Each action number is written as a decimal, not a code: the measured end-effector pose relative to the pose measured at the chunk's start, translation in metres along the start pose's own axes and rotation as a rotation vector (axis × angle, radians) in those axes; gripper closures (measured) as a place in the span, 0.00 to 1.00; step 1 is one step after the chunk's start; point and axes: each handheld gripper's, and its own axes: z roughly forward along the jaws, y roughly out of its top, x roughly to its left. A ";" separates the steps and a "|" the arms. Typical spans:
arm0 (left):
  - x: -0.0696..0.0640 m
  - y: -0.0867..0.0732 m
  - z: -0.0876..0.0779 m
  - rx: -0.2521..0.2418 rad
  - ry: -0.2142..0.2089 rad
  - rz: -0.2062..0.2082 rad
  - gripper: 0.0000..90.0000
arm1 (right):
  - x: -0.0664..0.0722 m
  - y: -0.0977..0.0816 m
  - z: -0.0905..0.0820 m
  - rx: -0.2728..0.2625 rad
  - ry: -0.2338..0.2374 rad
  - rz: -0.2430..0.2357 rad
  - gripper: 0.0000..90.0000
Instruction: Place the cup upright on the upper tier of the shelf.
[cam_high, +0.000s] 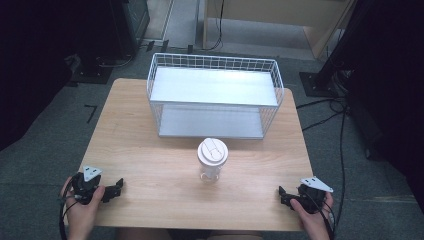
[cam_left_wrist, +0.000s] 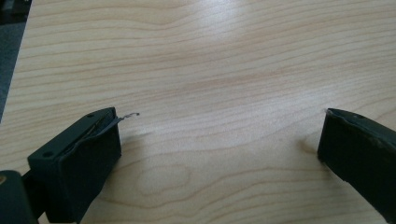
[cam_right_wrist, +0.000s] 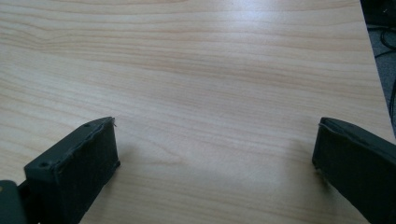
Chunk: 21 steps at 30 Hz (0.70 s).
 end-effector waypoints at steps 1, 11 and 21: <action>0.000 0.000 0.000 0.001 0.001 -0.001 0.00 | 0.002 -0.001 -0.001 -0.002 0.002 -0.004 0.00; 0.000 0.001 0.001 0.001 0.001 0.003 0.00 | 0.042 0.007 -0.011 -0.055 0.096 -0.043 0.07; -0.003 0.003 0.003 0.001 -0.009 0.013 0.00 | 0.095 0.026 -0.003 -0.056 0.156 -0.145 0.07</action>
